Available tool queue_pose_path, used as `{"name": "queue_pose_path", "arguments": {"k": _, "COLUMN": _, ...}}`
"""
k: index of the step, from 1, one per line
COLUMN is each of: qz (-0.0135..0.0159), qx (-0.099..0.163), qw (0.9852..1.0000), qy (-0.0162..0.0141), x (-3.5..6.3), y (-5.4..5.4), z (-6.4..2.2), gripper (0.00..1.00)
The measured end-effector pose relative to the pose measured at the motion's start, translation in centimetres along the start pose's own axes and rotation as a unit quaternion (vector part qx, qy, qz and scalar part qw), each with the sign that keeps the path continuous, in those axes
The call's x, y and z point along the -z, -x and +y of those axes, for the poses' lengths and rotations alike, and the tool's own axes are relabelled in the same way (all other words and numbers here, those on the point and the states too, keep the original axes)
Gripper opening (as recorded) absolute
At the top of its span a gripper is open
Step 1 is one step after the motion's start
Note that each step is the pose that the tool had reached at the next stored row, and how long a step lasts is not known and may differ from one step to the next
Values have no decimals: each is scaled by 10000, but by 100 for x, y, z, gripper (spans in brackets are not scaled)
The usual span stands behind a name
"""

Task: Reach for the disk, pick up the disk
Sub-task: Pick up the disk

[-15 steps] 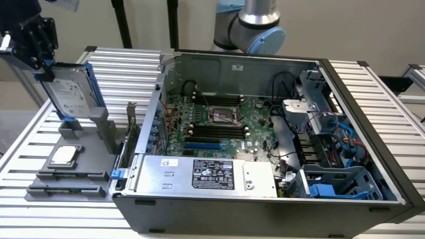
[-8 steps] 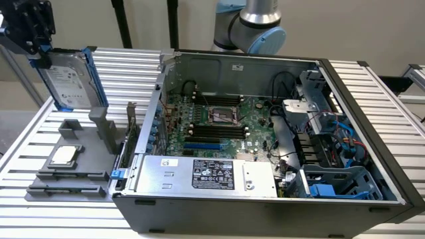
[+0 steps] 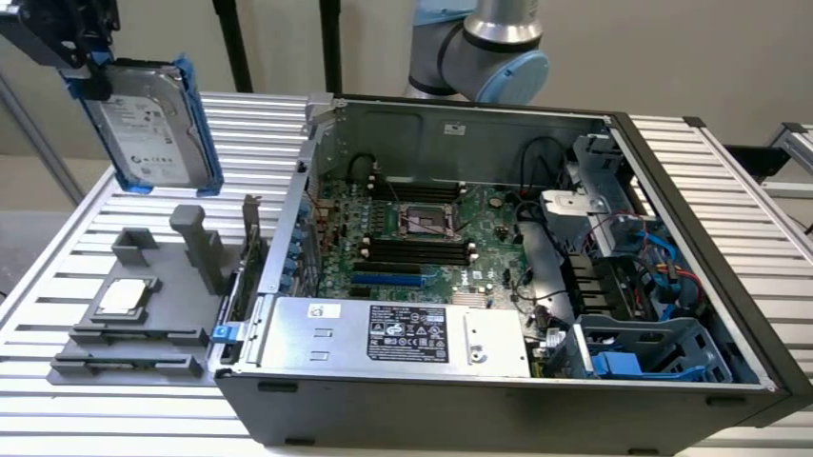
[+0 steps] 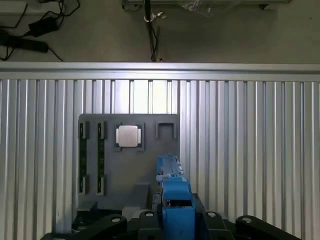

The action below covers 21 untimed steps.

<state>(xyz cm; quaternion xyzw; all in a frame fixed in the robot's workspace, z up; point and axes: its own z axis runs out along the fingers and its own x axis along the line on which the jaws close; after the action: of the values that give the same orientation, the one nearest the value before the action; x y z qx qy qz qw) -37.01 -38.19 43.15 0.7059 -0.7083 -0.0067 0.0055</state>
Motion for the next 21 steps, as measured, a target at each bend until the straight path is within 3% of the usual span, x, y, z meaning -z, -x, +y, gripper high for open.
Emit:
{"name": "queue_pose_path", "arguments": {"k": 13, "qz": -16, "qx": 0, "qw": 10000, "qy": 35, "x": 600, "y": -66, "z": -580, "gripper": 32}}
{"name": "queue_pose_path", "arguments": {"k": 21, "qz": -51, "qx": 1, "qw": 10000, "qy": 38, "x": 918, "y": -124, "z": -938, "gripper": 32}}
